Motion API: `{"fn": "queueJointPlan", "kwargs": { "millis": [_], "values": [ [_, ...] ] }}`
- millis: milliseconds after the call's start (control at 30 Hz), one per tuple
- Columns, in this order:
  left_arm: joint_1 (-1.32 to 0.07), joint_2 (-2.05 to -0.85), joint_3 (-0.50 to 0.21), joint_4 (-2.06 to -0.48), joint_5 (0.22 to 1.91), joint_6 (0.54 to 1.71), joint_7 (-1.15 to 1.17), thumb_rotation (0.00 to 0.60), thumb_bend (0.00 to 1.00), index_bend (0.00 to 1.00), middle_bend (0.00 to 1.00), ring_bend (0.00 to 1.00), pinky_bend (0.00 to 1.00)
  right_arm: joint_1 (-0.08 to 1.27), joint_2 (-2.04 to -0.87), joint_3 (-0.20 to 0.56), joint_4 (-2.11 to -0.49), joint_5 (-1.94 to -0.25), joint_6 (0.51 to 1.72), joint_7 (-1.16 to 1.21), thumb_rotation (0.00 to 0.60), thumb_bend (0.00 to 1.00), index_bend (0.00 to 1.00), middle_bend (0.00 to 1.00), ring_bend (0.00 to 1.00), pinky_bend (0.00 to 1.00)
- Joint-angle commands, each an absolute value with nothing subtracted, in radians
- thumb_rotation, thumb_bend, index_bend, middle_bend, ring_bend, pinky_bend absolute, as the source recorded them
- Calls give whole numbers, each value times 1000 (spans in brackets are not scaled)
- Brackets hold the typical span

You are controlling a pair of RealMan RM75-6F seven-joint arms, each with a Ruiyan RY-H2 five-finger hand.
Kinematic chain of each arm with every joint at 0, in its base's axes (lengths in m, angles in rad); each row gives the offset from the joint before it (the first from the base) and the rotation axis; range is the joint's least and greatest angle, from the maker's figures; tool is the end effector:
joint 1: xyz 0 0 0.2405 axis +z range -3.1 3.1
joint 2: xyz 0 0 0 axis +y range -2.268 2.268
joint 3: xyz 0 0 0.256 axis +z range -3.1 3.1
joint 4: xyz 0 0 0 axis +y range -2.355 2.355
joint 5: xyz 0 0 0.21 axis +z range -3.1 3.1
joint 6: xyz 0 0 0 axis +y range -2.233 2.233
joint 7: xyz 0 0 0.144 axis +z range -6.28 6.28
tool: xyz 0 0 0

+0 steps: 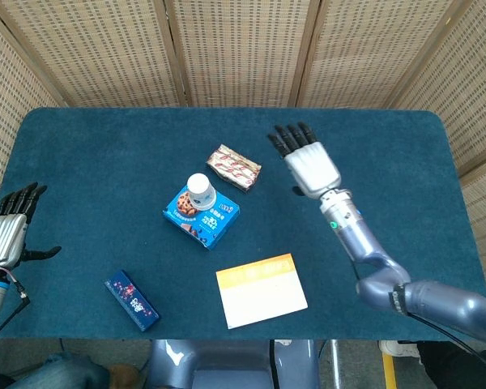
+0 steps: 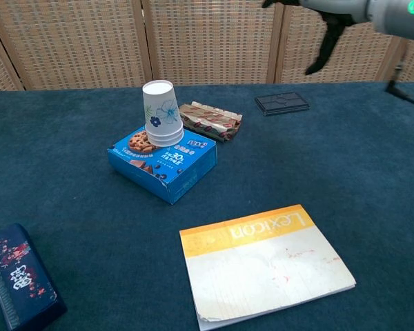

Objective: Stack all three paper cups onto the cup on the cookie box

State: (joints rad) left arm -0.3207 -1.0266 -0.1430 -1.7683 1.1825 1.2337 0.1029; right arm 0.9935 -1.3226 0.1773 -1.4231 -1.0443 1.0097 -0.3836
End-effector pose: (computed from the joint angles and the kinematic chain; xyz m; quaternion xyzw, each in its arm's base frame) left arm -0.2757 0.2622 0.1659 -0.5924 -0.4347 -0.3607 0.5745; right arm -0.0960 -0.4263 0.0848 0.7435 -0.2112 0.3877 0.5023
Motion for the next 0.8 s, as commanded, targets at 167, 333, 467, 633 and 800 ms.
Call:
{"fn": "queueJointPlan", "kwargs": {
  "millis": [167, 333, 467, 633, 800],
  "values": [
    [-305, -1081, -125, -1727, 1255, 1286, 99, 600, 0, 0, 0, 0, 0, 723, -1242, 18, -1291, -1272, 1220, -114, 600, 0, 0, 0, 0, 0],
    [-282, -1098, -104, -1703, 1311, 1331, 98, 600, 0, 0, 0, 0, 0, 576, -1226, -26, -1316, -1324, 1367, -47, 600, 0, 0, 0, 0, 0],
    [-258, -1108, -88, -1686, 1351, 1372, 86, 600, 0, 0, 0, 0, 0, 478, -1186, -47, -1438, -1317, 1456, -111, 600, 0, 0, 0, 0, 0],
    [-231, -1114, -72, -1662, 1380, 1405, 71, 600, 0, 0, 0, 0, 0, 384, -1149, -65, -1579, -1326, 1547, -185, 600, 0, 0, 0, 0, 0],
    [-206, -1113, -52, -1650, 1405, 1421, 44, 600, 0, 0, 0, 0, 0, 308, -1129, -81, -1616, -1389, 1612, -161, 600, 0, 0, 0, 0, 0]
  ]
}}
